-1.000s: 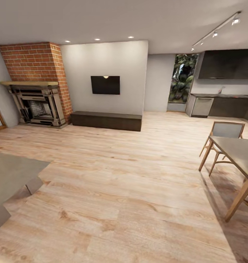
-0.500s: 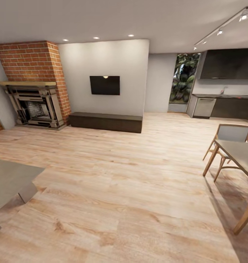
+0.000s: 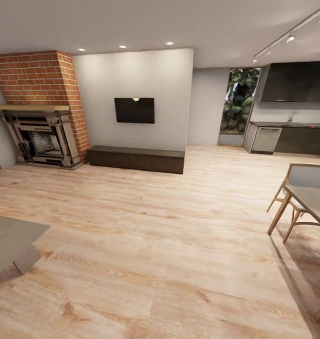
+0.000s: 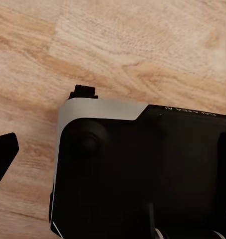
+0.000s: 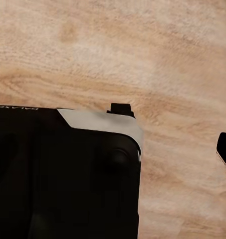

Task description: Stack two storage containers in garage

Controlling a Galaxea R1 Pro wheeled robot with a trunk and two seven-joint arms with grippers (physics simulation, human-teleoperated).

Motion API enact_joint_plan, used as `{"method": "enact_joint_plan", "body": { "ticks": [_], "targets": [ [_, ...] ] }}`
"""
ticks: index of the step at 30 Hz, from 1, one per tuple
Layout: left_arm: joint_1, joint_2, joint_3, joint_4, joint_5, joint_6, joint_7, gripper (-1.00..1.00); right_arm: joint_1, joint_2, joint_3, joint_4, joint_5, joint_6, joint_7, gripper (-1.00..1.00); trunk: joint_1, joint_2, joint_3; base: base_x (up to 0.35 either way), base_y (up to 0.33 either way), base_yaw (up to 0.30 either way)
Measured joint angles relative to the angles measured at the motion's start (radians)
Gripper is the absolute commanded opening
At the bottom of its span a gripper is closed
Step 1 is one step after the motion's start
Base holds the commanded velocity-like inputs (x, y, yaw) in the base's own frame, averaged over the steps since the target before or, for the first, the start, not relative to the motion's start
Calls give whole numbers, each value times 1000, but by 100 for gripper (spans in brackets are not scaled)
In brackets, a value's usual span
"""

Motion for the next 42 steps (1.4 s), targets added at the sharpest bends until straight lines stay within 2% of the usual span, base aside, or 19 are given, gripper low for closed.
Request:
{"method": "enact_joint_plan", "body": {
  "ticks": [13, 28, 42],
  "targets": [
    [0, 0, 0, 0, 0, 0, 0, 100, 0, 3, 0, 0, -5, 0, 0, 100, 0, 0, 0, 322, 0, 6],
    [0, 0, 0, 0, 0, 0, 0, 100, 0, 2, -1, 0, 2, 0, -1, 100, 0, 0, 0, 322, 0, 247],
    [0, 0, 0, 0, 0, 0, 0, 100, 0, 0, -1, 0, 0, -1, -1, 100, 0, 0, 0, 322, 0, 11]
  ]
}}
